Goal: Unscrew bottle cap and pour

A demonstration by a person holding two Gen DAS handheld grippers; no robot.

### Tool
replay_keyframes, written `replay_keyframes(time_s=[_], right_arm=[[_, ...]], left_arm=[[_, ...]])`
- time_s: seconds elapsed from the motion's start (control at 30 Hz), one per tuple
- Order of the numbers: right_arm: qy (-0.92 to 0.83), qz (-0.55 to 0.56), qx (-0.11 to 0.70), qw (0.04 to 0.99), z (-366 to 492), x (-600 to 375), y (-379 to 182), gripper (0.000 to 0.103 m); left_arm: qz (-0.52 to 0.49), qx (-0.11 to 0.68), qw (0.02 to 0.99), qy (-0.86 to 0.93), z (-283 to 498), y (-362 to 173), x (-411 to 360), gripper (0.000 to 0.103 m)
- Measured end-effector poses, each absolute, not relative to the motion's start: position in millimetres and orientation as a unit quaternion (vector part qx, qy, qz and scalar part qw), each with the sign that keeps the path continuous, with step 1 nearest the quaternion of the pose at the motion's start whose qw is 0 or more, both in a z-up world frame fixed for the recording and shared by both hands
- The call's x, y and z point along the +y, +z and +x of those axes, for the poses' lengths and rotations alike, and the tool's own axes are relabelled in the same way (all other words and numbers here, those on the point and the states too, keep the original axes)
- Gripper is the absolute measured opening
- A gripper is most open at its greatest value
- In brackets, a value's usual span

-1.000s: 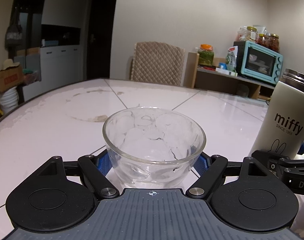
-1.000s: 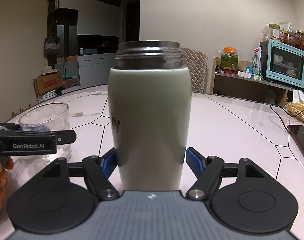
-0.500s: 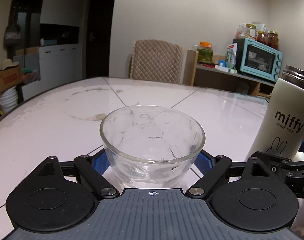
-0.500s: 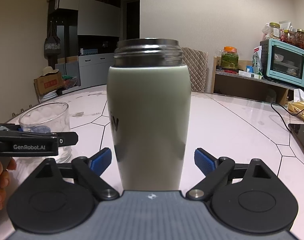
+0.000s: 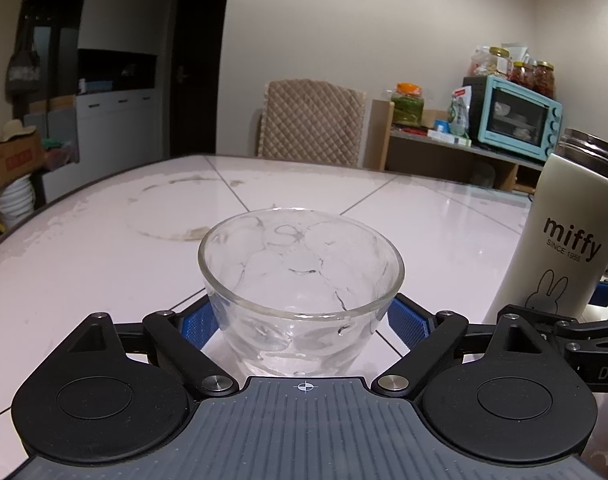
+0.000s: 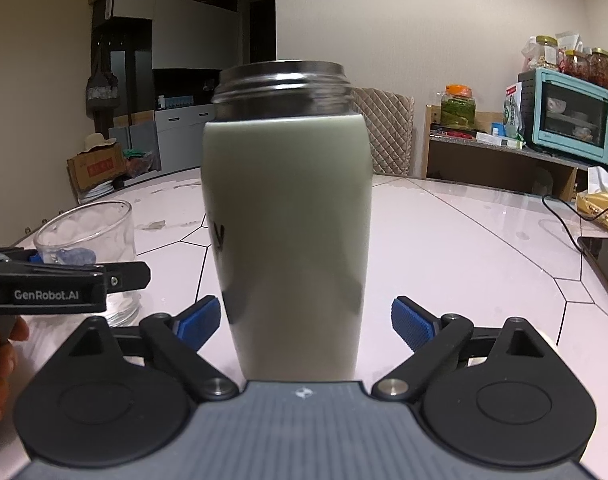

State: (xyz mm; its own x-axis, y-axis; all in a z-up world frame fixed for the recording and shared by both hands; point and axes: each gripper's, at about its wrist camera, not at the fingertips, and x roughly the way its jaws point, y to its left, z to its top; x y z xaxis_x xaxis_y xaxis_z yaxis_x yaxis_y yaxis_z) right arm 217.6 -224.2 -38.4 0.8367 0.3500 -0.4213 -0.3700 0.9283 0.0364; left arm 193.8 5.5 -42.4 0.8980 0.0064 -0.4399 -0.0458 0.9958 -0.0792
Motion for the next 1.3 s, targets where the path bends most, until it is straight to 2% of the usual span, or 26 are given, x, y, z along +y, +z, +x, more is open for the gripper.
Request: replay_keyframes(time_s=[0.33,0.43,1.3], right_arm=[[0.186,-0.018,0.213,0.959,218,-226,-36,0.1],[0.182,-0.017,0.212,0.96,218,-228,-36,0.103],[0.18,-0.014,0.206,0.962,205,-229,-27,0.103]], left_arm=[[-0.034,0.222,0.974,0.017,190,-42,4,0.103],[-0.032,0.223,0.974,0.02,190,-42,4,0.103],[-0.032,0.226,0.973,0.022,175,-42,5,0.103]])
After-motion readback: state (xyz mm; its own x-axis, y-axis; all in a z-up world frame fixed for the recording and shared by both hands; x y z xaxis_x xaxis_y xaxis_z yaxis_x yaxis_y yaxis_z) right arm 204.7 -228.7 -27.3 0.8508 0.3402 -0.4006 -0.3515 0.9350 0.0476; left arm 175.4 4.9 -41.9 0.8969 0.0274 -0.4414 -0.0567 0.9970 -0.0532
